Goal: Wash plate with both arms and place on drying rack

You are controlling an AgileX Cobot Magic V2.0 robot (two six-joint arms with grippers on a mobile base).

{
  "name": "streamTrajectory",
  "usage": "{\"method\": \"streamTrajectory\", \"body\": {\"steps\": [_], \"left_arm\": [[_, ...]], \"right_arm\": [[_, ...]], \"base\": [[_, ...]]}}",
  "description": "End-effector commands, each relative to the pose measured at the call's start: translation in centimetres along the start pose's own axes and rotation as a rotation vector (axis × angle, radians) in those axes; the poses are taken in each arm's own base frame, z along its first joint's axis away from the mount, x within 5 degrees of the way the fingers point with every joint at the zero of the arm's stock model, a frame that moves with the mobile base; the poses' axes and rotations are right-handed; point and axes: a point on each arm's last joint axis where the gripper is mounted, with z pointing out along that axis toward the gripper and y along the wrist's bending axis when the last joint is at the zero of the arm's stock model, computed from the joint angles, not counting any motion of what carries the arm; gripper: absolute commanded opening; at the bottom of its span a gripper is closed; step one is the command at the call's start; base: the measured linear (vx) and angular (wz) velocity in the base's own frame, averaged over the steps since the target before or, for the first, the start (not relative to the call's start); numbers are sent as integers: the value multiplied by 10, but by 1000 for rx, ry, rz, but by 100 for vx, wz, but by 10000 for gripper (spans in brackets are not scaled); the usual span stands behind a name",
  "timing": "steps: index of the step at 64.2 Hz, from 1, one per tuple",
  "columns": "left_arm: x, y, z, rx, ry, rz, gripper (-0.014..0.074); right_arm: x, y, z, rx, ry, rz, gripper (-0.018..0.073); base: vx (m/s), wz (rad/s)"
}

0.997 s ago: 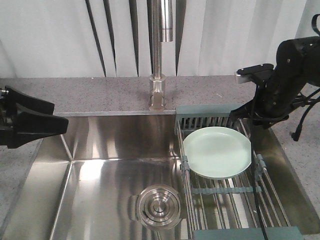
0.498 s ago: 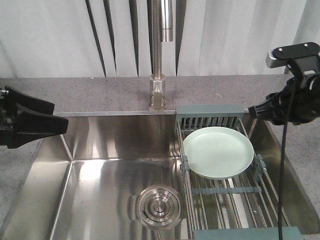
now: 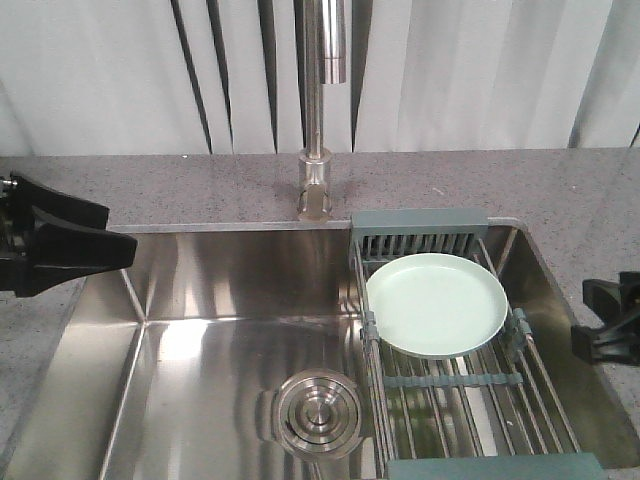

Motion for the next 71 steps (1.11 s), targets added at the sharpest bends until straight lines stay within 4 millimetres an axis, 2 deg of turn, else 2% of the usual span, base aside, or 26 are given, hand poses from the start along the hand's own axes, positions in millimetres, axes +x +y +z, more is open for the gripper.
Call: {"method": "streamTrajectory", "body": {"steps": [1,17,31,38,71], "left_arm": [[-13,-14,-8,42,-72,24,566],[-13,-14,-8,42,-72,24,566],[-13,-14,-8,42,-72,24,566],[-13,-14,-8,42,-72,24,566],[-13,-14,-8,42,-72,24,566]], "right_arm": [[0,-1,-17,17,-151,-2,256],[45,3,-48,23,-255,-2,256],[82,6,-56,25,-303,0,256],[84,6,-58,32,-375,1,256],[86,7,-57,29,-351,5,256]], "base": [[0,0],[0,0],[0,0],[0,0],[0,0]]}}
